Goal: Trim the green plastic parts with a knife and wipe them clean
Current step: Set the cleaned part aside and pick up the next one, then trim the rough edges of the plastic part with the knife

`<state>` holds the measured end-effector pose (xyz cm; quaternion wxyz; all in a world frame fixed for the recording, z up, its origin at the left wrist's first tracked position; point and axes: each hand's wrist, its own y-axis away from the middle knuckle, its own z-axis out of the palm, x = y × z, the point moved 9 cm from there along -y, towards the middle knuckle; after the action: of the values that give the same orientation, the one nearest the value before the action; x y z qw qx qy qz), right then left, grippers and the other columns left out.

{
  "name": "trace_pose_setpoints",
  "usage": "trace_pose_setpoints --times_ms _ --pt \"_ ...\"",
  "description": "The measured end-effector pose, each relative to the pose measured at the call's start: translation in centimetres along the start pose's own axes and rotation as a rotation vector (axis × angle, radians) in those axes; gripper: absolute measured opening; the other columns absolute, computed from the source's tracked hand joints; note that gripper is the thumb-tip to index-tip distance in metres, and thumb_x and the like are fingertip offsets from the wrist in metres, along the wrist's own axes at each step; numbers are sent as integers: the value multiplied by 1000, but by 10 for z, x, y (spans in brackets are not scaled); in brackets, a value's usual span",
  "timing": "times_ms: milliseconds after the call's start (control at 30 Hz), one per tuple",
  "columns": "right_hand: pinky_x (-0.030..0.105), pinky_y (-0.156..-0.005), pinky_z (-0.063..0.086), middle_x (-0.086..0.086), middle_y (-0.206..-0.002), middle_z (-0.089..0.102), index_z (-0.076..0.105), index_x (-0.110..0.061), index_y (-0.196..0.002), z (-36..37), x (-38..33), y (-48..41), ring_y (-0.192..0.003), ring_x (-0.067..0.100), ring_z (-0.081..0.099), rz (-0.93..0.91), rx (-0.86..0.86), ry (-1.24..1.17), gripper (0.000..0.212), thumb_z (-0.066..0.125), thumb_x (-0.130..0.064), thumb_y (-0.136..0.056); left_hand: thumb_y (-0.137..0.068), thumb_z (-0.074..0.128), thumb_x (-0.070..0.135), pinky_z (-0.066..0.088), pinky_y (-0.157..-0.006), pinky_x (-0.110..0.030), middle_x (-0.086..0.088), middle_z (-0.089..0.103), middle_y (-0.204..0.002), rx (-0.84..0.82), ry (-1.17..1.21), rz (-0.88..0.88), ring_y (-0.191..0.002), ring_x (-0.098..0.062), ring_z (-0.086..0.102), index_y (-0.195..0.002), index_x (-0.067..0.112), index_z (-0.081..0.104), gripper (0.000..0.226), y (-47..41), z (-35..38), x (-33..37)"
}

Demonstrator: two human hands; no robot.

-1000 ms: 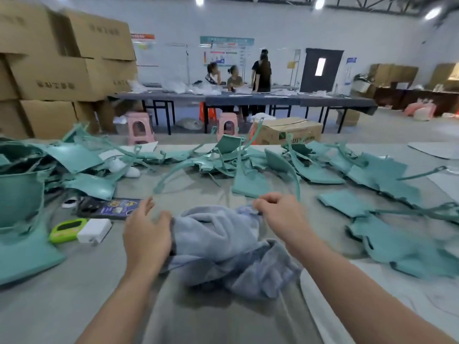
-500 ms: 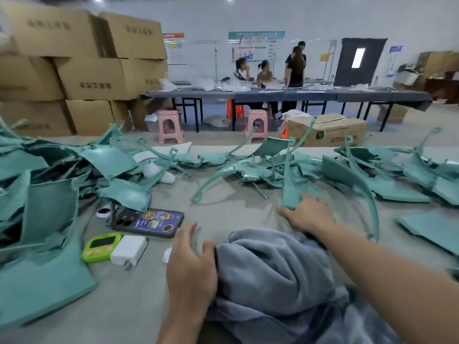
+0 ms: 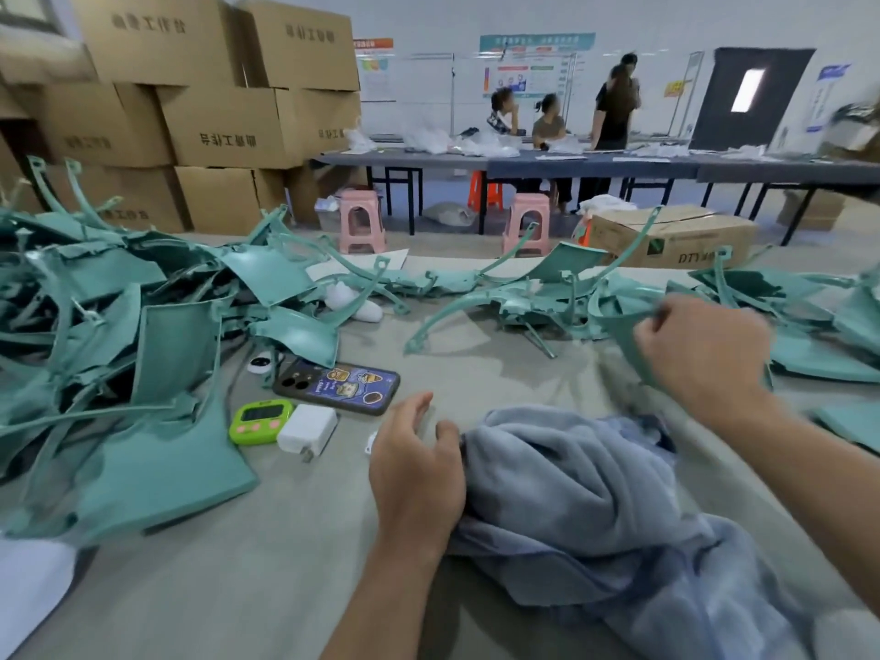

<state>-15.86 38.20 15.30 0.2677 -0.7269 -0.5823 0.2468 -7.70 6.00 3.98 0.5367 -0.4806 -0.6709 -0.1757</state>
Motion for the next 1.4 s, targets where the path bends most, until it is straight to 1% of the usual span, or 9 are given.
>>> trace_pose_setpoints --times_ms 167,300,467,667,800,933,1133,1267,1400 --pt "44 -68 56 -2 -71 69 69 -30 -76 -75 58 27 -73 31 68 566 175 -805 27 51 -48 -68 -79 58 27 32 -112 -18 22 44 -141 -13 89 346 -136 11 32 -140 26 54 61 23 -7 47" --pt "25 -47 46 -7 -53 63 71 -32 -71 -103 28 92 -46 11 56 671 226 -1240 15 56 -33 -70 -76 65 31 25 -121 -30 10 31 -162 -125 100 716 -153 -13 23 -155 26 32 86 68 5 90" --pt "22 -40 42 14 -54 56 63 -11 -70 -57 -50 147 -41 17 51 739 -277 -1712 25 53 4 -88 -86 66 45 19 -123 -49 4 20 -168 37 -287 772 -155 -18 17 -158 27 28 84 92 16 100" --pt "27 -74 57 4 -88 79 77 -22 -96 -58 -94 150 -79 13 70 130 -542 -1479 15 75 -11 -86 -88 66 28 52 -98 -48 6 62 -136 292 -239 531 -121 -25 61 -139 25 61 52 52 -32 65" --pt "24 -118 26 -27 -151 38 32 -47 -153 -36 -110 169 -143 0 32 -449 -633 -453 98 69 -64 -64 -101 54 29 36 -69 -31 -3 71 -91 323 -112 84 -89 -34 63 -117 21 70 24 16 -48 15" --pt "8 -75 37 -16 -89 69 72 -34 -104 -38 -95 161 -83 1 60 -257 -423 -654 20 70 -26 -85 -96 59 15 26 -62 -27 12 56 -66 369 130 -20 -70 -22 52 -82 16 61 14 6 -58 -1" --pt "22 -73 47 1 -89 66 66 -19 -115 -76 52 121 -86 34 64 530 248 -976 32 48 -11 -90 -80 54 14 37 -51 -23 6 49 -55 306 220 -15 -56 -10 48 -64 25 46 21 5 -53 -2" --pt "3 -74 39 -25 -98 64 54 -21 -141 -111 25 131 -87 7 60 353 316 -969 63 42 2 -83 -77 45 17 43 -57 -42 4 59 -62 244 122 44 -62 -27 51 -71 25 50 11 4 -46 3" --pt "9 -92 35 0 -104 73 74 -17 -109 -111 -59 156 -102 19 62 -123 148 -734 37 57 0 -81 -82 52 8 41 -59 -34 6 60 -64 215 51 63 -65 -18 55 -88 12 67 16 5 -38 0"
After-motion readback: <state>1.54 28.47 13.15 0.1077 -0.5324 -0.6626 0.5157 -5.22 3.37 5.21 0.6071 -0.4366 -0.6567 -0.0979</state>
